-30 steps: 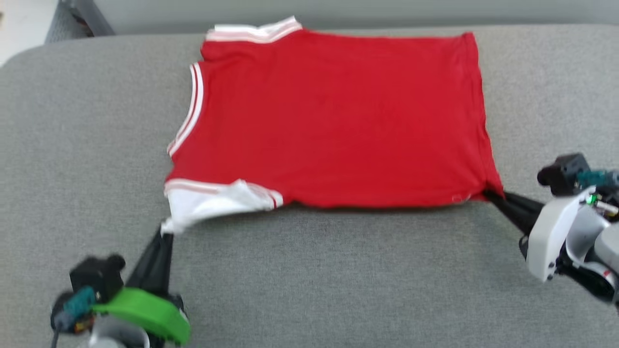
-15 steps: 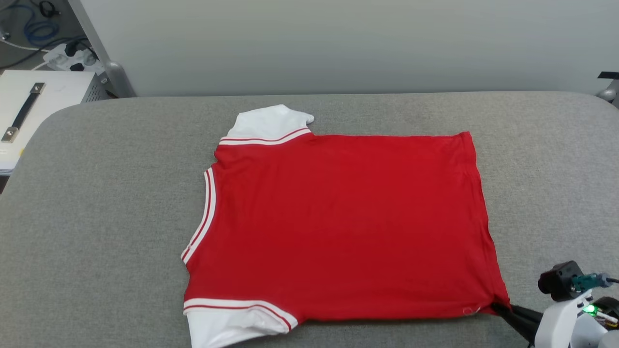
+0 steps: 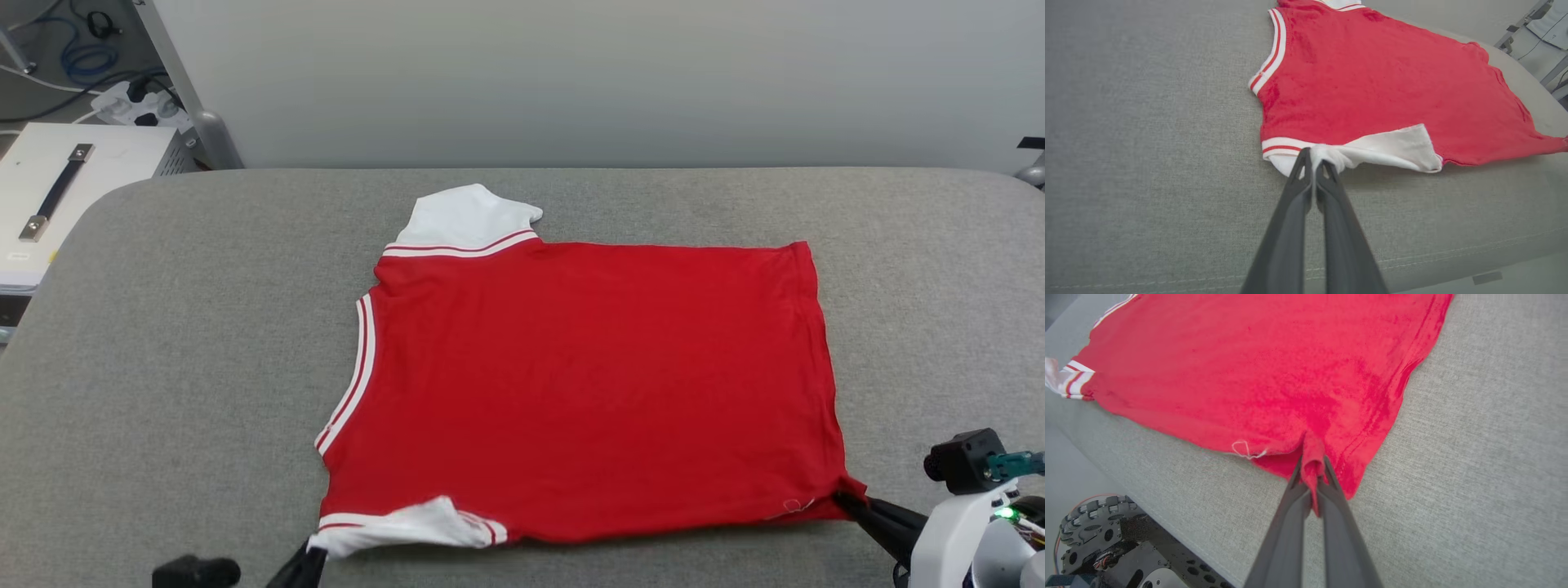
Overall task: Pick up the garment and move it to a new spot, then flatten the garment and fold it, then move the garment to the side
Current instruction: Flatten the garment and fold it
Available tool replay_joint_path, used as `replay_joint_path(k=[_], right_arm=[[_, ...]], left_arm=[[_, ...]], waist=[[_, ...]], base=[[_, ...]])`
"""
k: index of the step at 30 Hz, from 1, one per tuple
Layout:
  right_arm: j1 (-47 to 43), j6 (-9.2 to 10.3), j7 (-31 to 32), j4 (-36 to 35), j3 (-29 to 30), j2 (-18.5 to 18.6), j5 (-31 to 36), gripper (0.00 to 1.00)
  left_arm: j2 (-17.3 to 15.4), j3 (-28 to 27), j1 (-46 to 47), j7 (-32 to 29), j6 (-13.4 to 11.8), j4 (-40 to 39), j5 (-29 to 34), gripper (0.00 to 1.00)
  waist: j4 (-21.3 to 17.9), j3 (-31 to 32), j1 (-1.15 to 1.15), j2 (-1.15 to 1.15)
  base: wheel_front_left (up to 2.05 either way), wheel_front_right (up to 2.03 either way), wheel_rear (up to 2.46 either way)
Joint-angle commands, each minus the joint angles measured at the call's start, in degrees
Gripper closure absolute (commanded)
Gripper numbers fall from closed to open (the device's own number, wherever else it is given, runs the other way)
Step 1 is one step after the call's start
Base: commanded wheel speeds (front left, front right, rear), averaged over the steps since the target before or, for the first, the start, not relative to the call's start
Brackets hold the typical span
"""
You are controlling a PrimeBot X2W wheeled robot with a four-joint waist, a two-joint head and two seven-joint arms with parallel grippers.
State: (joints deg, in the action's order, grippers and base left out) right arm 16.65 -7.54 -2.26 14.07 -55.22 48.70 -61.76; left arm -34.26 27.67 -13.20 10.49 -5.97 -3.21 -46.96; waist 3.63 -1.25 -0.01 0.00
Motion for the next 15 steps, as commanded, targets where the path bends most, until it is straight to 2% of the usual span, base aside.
replay_joint_path(k=[1,8,15], right_arm=[[-0.5,0.05,0.4,-0.4,0.9,-0.5,0.3,1.0],[0.5,0.05,2.7,-2.9,5.9,-1.5,1.1,1.0],[3.5,0.05,4.5,-3.8,10.9,-3.1,1.4,1.0]], left_arm=[[-1.1,0.0,3.0,-0.4,0.7,-0.2,1.6,1.0],[-3.7,0.3,16.4,-4.9,4.3,1.1,5.2,1.0],[-2.6,0.8,30.1,-8.6,8.6,7.1,5.8,1.0]], waist=[[-0.2,-0.2,0.01,0.0],[-1.9,-3.4,0.01,0.0],[-4.0,-9.0,0.01,0.0]], base=[[0.0,0.0,0.0],[0.0,0.0,0.0],[0.0,0.0,0.0]])
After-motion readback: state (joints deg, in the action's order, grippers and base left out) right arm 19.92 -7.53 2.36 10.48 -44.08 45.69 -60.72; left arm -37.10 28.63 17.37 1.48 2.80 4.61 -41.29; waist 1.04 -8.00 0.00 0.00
